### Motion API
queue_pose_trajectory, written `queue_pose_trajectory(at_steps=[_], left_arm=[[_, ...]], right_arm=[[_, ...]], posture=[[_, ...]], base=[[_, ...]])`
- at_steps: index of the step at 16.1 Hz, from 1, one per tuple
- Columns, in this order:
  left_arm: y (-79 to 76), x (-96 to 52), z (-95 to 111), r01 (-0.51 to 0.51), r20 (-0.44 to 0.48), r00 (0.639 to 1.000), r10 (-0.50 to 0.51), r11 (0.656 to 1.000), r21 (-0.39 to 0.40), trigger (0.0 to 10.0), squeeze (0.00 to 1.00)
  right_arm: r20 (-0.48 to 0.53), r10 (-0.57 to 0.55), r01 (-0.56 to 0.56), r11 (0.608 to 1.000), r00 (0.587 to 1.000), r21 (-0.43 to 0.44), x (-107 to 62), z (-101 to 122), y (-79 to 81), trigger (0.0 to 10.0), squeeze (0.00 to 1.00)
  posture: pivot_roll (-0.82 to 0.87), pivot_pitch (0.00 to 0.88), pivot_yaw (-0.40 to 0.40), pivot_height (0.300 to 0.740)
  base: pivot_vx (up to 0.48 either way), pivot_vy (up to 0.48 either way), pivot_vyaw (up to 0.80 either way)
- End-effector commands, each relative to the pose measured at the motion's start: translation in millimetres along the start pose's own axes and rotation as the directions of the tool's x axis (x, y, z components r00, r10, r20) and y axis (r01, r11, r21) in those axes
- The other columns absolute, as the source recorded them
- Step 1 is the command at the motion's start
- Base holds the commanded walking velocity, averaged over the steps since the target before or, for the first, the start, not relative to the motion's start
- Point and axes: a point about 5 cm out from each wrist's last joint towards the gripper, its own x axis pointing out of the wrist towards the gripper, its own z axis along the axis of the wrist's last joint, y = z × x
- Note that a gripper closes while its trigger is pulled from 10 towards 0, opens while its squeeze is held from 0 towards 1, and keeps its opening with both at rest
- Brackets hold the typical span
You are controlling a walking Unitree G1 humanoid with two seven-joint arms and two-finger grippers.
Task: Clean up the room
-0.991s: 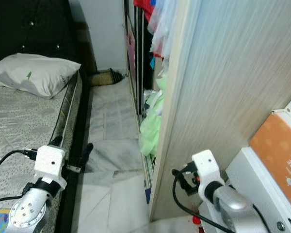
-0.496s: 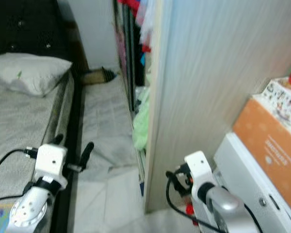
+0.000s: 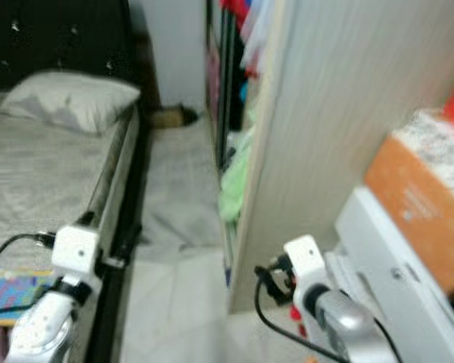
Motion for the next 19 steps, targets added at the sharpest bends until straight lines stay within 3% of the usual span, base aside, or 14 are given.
queue_pose_trajectory(at_steps=[1, 5, 8, 10, 12, 14, 15, 16, 19], left_arm=[[-1.0, 1.0, 0, -0.008, 0.002, 1.0, 0.008, 1.0, -0.01, 10.0, 0.0], [-0.1, 0.6, 1, -0.015, 0.009, 1.0, 0.015, 1.0, -0.014, 10.0, 0.0], [3.2, -0.3, 2, -0.049, 0.014, 0.999, 0.049, 0.999, -0.012, 10.0, 0.0], [7.5, -1.5, 1, -0.117, 0.005, 0.993, 0.117, 0.993, -0.018, 10.0, 0.0], [10.5, 0.9, 2, -0.175, 0.003, 0.984, 0.176, 0.984, -0.025, 10.0, 0.0], [9.5, 3.3, 4, -0.173, 0.01, 0.985, 0.173, 0.985, -0.025, 10.0, 0.0], [9.4, 3.4, 4, -0.173, 0.01, 0.985, 0.173, 0.985, -0.024, 10.0, 0.0], [9.6, 2.9, 4, -0.174, 0.008, 0.985, 0.175, 0.984, -0.024, 10.0, 0.0], [15.5, -1.2, 1, -0.249, -0.005, 0.968, 0.249, 0.968, -0.035, 10.0, 0.0]], right_arm=[[0.016, -0.025, 0.025, 1.0, 1.0, -0.016, 0.4, 4, -4.3, 10.0, 0.0], [0.064, -0.058, 0.058, 0.998, 0.996, 0.002, 2.5, 9, -4.9, 10.0, 0.0], [0.242, -0.059, 0.054, 0.998, 0.968, 0.026, 3.9, 36, -1.1, 10.0, 0.0], [0.284, -0.026, 0.014, 0.999, 0.958, 0.047, 9.4, 46, 3.8, 10.0, 0.0], [0.296, 0.107, -0.12, 0.993, 0.949, 0.024, 23.2, 55, 18.0, 10.0, 0.0], [0.275, 0.276, -0.271, 0.961, 0.921, -0.055, 30.3, 60, 36.3, 10.0, 0.0], [0.276, 0.293, -0.287, 0.956, 0.915, -0.064, 31.9, 61, 38.8, 10.0, 0.0], [0.297, 0.286, -0.277, 0.958, 0.911, -0.074, 34.6, 65, 39.7, 10.0, 0.0], [0.432, 0.065, -0.064, 0.998, 0.9, -0.017, 41.3, 88, 24.4, 10.0, 0.0]], posture=[[-0.05, 0.0, -0.042, 0.74], [-0.05, 0.0, -0.039, 0.74], [-0.05, 0.0, -0.033, 0.74], [-0.05, 0.0, -0.024, 0.74], [-0.04, 0.0, -0.022, 0.74], [-0.04, 0.0, -0.027, 0.74], [-0.03, 0.0, -0.029, 0.74], [-0.03, 0.0, -0.03, 0.74], [-0.02, 0.0, -0.028, 0.74]], base=[[0.0, 0.0, 0.0], [0.0, 0.0, 0.0], [0.0, 0.0, 0.42], [0.0, 0.0, 0.8], [0.0, 0.0, 0.8], [0.0, 0.0, 0.8], [0.0, 0.0, 0.8], [0.0, 0.0, 0.8], [0.0, 0.0, 0.8]])
